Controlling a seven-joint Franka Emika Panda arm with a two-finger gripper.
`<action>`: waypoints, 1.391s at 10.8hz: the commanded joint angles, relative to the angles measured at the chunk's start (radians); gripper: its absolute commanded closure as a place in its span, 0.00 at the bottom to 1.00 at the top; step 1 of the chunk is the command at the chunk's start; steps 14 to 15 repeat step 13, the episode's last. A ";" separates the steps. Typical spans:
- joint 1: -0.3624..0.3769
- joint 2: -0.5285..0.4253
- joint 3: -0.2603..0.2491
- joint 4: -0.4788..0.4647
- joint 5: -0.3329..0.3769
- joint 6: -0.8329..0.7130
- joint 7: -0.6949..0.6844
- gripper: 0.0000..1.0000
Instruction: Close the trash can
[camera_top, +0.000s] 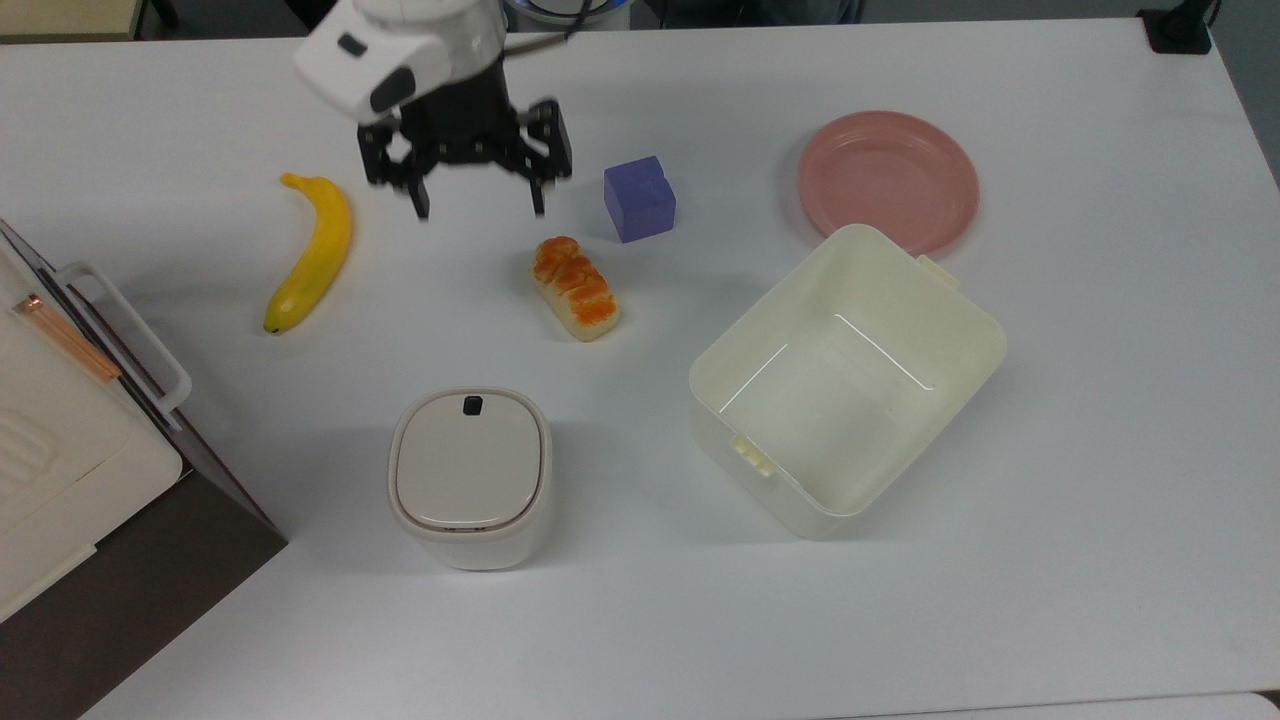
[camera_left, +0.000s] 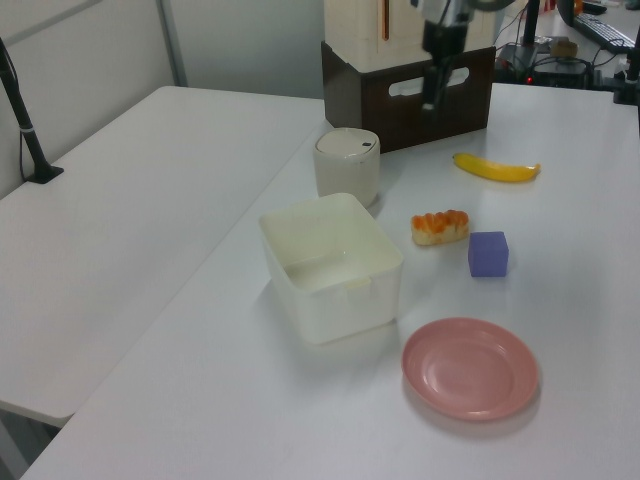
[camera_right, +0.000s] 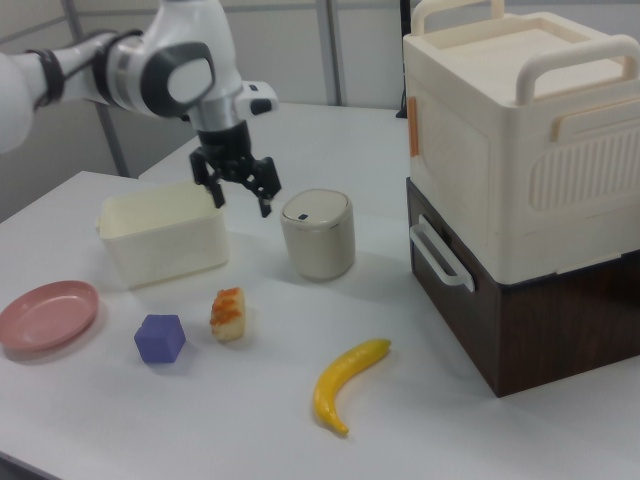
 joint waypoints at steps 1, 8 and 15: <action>-0.070 -0.081 0.114 -0.038 -0.122 -0.114 0.280 0.00; -0.232 -0.070 0.272 -0.007 -0.147 -0.144 0.265 0.00; -0.147 -0.082 0.179 -0.011 -0.136 -0.141 0.233 0.00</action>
